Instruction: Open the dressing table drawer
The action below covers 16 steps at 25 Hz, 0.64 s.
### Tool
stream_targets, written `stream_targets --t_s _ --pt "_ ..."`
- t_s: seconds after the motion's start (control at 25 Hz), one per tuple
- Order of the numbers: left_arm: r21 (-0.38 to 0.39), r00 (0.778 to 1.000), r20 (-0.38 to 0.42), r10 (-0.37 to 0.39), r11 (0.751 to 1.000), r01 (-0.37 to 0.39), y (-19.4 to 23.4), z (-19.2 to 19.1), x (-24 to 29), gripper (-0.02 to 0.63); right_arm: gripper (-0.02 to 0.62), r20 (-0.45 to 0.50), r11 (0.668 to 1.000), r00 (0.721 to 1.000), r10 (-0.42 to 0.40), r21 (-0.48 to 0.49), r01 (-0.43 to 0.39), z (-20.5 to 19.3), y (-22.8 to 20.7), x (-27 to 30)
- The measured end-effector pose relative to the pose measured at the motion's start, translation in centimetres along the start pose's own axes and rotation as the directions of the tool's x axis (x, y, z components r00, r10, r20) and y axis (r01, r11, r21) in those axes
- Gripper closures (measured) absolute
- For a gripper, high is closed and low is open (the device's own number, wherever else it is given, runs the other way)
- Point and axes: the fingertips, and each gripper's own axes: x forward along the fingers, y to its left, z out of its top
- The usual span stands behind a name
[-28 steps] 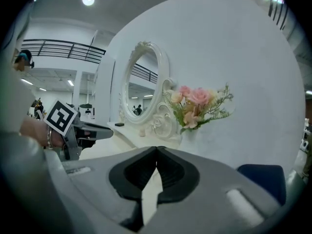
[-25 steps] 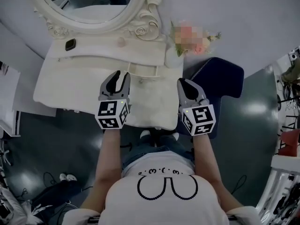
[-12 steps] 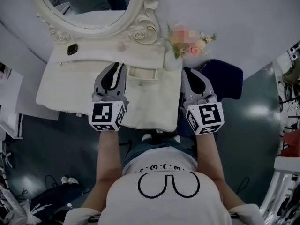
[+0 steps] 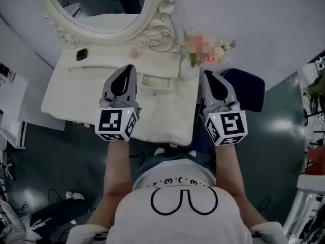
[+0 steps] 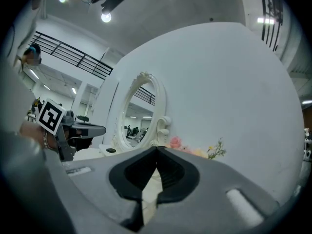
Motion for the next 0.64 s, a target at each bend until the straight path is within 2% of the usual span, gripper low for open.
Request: stream_targets --t_s 0.36,0.64 --pt "0.004 1.0 0.01 -0.013 1.0 0.013 -0.5 0.7 0.5 0.607 0.598 -0.01 0.999 1.0 0.028 -0.018 -0.028 0.2 0.3 0.5" --pt "-0.003 1.0 0.004 -0.008 1.0 0.008 -0.7 -0.2 0.4 0.607 0.598 -0.02 0.999 0.999 0.048 -0.023 -0.048 -0.6 0.5 0.6"
